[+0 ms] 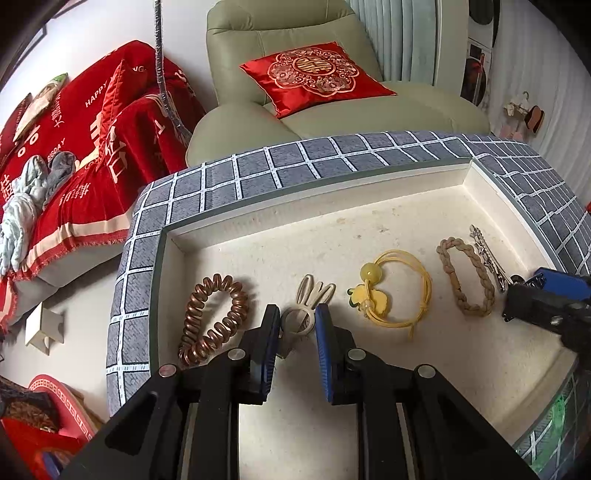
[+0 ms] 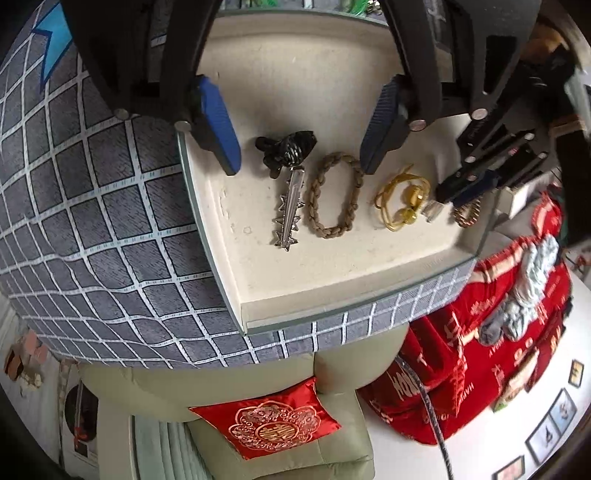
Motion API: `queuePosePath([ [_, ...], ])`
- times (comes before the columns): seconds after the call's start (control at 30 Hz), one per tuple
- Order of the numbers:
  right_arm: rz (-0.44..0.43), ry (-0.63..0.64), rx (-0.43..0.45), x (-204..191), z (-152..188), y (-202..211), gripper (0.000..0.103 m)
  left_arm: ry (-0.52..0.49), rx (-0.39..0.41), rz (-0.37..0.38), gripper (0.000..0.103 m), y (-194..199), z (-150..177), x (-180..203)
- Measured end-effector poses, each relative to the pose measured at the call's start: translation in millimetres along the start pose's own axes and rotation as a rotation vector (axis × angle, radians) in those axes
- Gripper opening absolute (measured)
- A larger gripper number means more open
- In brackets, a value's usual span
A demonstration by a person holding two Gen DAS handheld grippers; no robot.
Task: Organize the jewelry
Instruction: 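Lower both tools and open them to release the two clips in the tray, then move both tools back to the jewelry left on the table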
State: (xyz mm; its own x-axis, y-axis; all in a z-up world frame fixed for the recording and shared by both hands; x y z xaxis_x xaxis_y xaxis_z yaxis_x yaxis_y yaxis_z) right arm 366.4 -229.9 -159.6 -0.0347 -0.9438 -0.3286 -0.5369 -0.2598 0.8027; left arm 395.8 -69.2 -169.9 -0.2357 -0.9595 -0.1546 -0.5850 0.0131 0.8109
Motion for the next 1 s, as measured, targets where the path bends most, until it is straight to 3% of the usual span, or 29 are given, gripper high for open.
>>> queuePosePath([
  [0.1, -0.04, -0.023, 0.037, -3, -1, 14, 0.079, 0.003, 0.004, -0.022, 0.036, 0, 0, -2],
  [0.43, -0.087, -0.084, 0.101, -1, 15, 55, 0.079, -0.035, 0.008, -0.069, 0.037, 2, 1, 1],
  [0.6, -0.084, -0.113, 0.1, 8, 24, 63, 0.079, -0.019, 0.005, -0.057, 0.037, 2, 0, 2],
  [0.63, -0.084, -0.115, 0.1, 9, 25, 65, 0.079, -0.019, 0.005, -0.055, 0.045, 2, 0, 2],
  [0.67, -0.081, -0.115, 0.098, 11, 27, 66, 0.079, -0.016, 0.011, -0.063, 0.084, 3, -1, 2],
  [0.7, -0.079, -0.116, 0.097, 12, 27, 67, 0.079, -0.009, 0.019, -0.063, 0.102, 5, -1, 1],
  [0.77, -0.074, -0.118, 0.092, 14, 30, 67, 0.079, -0.004, 0.061, -0.064, 0.103, 13, -5, 0],
  [1.0, -0.074, -0.119, 0.084, 13, 36, 70, 0.08, -0.001, 0.078, -0.056, 0.103, 25, -5, 0],
])
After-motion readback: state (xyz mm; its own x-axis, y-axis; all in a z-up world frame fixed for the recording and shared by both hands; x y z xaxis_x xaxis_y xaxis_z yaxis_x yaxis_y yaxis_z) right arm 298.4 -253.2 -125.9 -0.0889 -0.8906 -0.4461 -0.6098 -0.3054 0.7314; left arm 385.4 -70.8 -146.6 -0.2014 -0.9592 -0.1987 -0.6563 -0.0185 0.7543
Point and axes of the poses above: each gripper's, at about its wrist camera, not at the fingertips, and y roughly against the way its jaws point, x to its right, z to its underside, the point moved 10 cm from there along -y, roughly the way its jaws point, and after that the axes turned 4 degrees about -z, right-handed, at the moved point
